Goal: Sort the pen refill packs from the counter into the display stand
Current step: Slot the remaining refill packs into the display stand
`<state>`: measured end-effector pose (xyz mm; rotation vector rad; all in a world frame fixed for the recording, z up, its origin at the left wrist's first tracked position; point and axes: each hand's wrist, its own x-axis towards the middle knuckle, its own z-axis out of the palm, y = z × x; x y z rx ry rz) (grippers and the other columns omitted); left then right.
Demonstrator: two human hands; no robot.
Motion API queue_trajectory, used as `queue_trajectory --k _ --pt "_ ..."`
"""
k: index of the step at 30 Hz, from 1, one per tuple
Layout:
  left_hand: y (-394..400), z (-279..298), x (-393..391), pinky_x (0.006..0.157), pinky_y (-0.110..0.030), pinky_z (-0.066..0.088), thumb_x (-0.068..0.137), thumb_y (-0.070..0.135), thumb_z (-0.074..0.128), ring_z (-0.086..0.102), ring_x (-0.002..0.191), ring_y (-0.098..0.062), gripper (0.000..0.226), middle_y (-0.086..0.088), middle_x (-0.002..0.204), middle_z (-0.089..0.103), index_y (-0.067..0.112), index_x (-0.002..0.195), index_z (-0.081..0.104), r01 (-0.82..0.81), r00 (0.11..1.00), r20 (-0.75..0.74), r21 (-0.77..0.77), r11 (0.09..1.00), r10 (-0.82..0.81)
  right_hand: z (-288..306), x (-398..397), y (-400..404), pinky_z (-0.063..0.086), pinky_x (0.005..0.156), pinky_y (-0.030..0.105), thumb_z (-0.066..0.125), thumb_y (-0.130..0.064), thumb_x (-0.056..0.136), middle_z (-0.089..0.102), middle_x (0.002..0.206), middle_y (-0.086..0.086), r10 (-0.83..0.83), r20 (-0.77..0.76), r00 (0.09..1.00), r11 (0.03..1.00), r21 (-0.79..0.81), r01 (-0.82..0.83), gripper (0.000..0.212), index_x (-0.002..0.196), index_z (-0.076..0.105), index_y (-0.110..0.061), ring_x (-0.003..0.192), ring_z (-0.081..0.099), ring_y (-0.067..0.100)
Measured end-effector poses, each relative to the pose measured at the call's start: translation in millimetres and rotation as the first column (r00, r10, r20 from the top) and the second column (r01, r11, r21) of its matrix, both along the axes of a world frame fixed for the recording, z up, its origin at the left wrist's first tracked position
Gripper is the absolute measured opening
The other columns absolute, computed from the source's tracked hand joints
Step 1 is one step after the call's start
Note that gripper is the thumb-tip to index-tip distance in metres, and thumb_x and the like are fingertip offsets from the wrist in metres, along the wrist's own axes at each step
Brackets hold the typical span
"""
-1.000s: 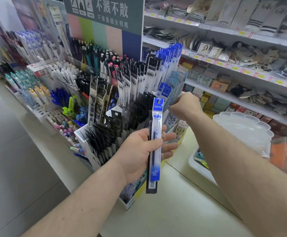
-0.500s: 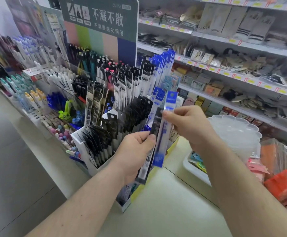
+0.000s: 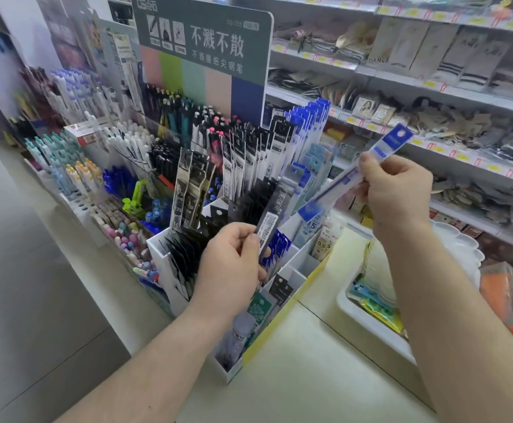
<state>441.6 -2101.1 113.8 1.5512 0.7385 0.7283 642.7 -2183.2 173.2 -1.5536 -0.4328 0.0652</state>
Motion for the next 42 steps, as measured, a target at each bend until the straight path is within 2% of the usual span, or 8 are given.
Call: queue_trajectory --k 6,17,21,23,25,27,31,42 --pt "-3.9 -2.8 2.9 0.059 -0.027 0.058 0.103 0.010 0.047 0.064 0.059 -0.006 0.017 -0.002 0.082 0.069 0.019 0.100 0.061 0.018 0.999 0.035 -0.040 0.999 -0.017 -36.2 -8.0 33.6 0.060 0.072 0.052 0.067 -0.022 0.095 0.071 0.062 0.001 0.075 0.085 0.994 0.970 -0.238 -0.052 0.026 0.069 0.069 -0.018 0.069 0.071 0.031" --pt "-7.1 -1.6 1.1 0.063 -0.028 0.060 0.101 0.006 0.048 0.071 0.069 -0.011 0.023 0.000 0.083 0.072 0.024 0.096 0.062 0.041 0.999 0.022 -0.050 0.998 -0.040 -63.0 -14.4 56.1 0.060 0.077 0.038 0.067 -0.023 0.089 0.072 0.066 0.003 0.234 0.029 0.972 0.750 -0.641 -0.162 0.020 0.075 0.074 -0.011 0.066 0.072 0.019" --pt "-5.7 -6.9 -1.3 0.065 -0.032 0.061 0.100 0.009 0.051 0.073 0.070 -0.009 0.022 0.004 0.082 0.074 0.027 0.096 0.061 0.006 0.999 -0.037 0.055 0.998 -0.004 -45.3 -27.6 31.3 0.051 0.059 0.039 0.070 -0.024 0.083 0.058 0.061 0.003 0.033 -0.062 0.998 0.942 -0.331 -0.052 0.025 0.074 0.070 0.000 0.054 0.050 0.014" --pt "-5.8 -13.5 -0.4 0.064 -0.032 0.059 0.098 0.011 0.054 0.070 0.066 -0.008 0.019 0.006 0.077 0.074 0.026 0.098 0.064 -0.030 0.993 -0.098 0.332 0.943 0.066 -34.5 -48.7 18.0 0.035 0.051 0.032 0.072 -0.043 0.082 0.048 0.060 0.008 0.128 -0.214 0.968 0.972 -0.165 -0.165 0.045 0.080 0.066 0.001 0.046 0.037 0.012" --pt "-8.2 -17.0 1.0 0.054 -0.030 0.052 0.094 0.010 0.059 0.062 0.054 -0.015 0.015 0.003 0.065 0.069 0.019 0.101 0.070 -0.047 0.980 -0.124 0.612 0.790 0.154 -30.8 -69.2 11.6 0.031 0.051 0.029 0.072 -0.057 0.075 0.050 0.062 0.007 0.252 -0.245 0.936 0.926 -0.220 -0.307 0.058 0.081 0.065 0.000 0.044 0.037 0.009" --pt "-12.7 -17.7 3.4 0.050 -0.034 0.051 0.091 0.012 0.061 0.058 0.049 -0.025 0.014 -0.001 0.058 0.064 0.016 0.099 0.072 -0.036 0.979 -0.118 0.705 0.708 0.167 -33.0 -79.0 10.3 0.029 0.051 0.029 0.073 -0.040 0.081 0.050 0.065 0.008 0.301 -0.214 0.929 0.899 -0.263 -0.352 0.037 0.078 0.064 -0.005 0.048 0.035 0.012" --pt "-18.5 -13.9 -0.9 0.067 -0.039 0.059 0.086 0.029 0.056 0.069 0.068 -0.014 0.024 0.004 0.078 0.074 0.021 0.100 0.073 0.014 0.988 -0.132 0.592 0.806 0.080 -35.2 -62.4 1.8 0.037 0.045 0.029 0.054 -0.007 0.094 0.055 0.067 0.010 0.227 -0.218 0.949 0.928 -0.248 -0.278 0.012 0.093 0.065 -0.001 0.045 0.046 0.012" --pt "-15.4 -8.9 -14.1 0.073 -0.030 0.057 0.086 0.018 0.063 0.066 0.071 -0.008 0.013 0.007 0.070 0.072 0.022 0.091 0.074 0.013 0.982 -0.170 0.487 0.873 0.080 -32.0 -30.5 20.7 0.063 0.068 0.039 0.049 -0.024 0.103 0.072 0.089 0.013 0.117 0.025 0.993 0.956 -0.273 -0.106 0.024 0.102 0.063 -0.005 0.068 0.072 0.016"
